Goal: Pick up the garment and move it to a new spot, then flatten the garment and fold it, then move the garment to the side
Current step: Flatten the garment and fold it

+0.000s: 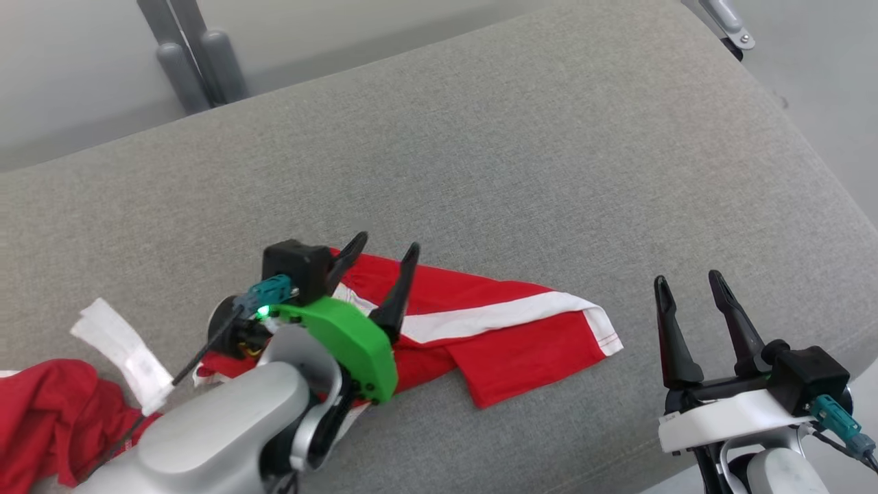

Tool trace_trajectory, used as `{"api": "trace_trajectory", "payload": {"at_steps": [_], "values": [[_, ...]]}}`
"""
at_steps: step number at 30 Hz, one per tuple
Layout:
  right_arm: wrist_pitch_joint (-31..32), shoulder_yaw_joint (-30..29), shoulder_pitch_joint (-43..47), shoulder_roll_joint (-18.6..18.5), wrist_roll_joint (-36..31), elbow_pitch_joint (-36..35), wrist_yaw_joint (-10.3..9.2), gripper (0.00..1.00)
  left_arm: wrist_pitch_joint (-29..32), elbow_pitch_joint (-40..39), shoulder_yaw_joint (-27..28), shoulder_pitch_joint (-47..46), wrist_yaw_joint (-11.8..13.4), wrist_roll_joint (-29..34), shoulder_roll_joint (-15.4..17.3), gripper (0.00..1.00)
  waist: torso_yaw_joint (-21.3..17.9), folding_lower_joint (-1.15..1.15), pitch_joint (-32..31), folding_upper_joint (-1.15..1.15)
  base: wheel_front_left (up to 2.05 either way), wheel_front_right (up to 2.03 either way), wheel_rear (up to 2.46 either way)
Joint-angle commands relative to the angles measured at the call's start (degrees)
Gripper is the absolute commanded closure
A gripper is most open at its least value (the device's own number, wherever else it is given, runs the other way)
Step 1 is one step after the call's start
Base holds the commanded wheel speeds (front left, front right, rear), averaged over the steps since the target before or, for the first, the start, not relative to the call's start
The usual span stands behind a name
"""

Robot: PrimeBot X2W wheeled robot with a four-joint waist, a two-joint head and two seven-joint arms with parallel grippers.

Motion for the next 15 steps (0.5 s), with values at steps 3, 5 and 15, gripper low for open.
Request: {"api": "trace_trajectory", "payload": {"at_steps": [3,5,15], "values": [[-0.17,-0.06,1.05,-0.05,-0.62,-0.2,0.01,0.0,3.56,-1.25,-1.38,1.18,1.97,1.03,5.21,0.0,1.43,0.0,-1.42,0.0,0.0,0.0,0.0],[-0.17,0.19,0.88,-0.05,-0.87,-0.12,0.01,0.0,4.99,-1.1,-1.58,2.07,1.66,-0.45,5.83,0.0,1.37,0.0,-1.34,0.0,0.0,0.0,0.0],[-0.17,1.06,-0.56,-0.27,-0.9,-0.31,0.01,0.0,8.75,8.02,-2.83,1.05,-2.67,-1.37,3.1,0.61,-0.39,0.0,-0.12,0.0,0.0,0.0,0.0]]}}
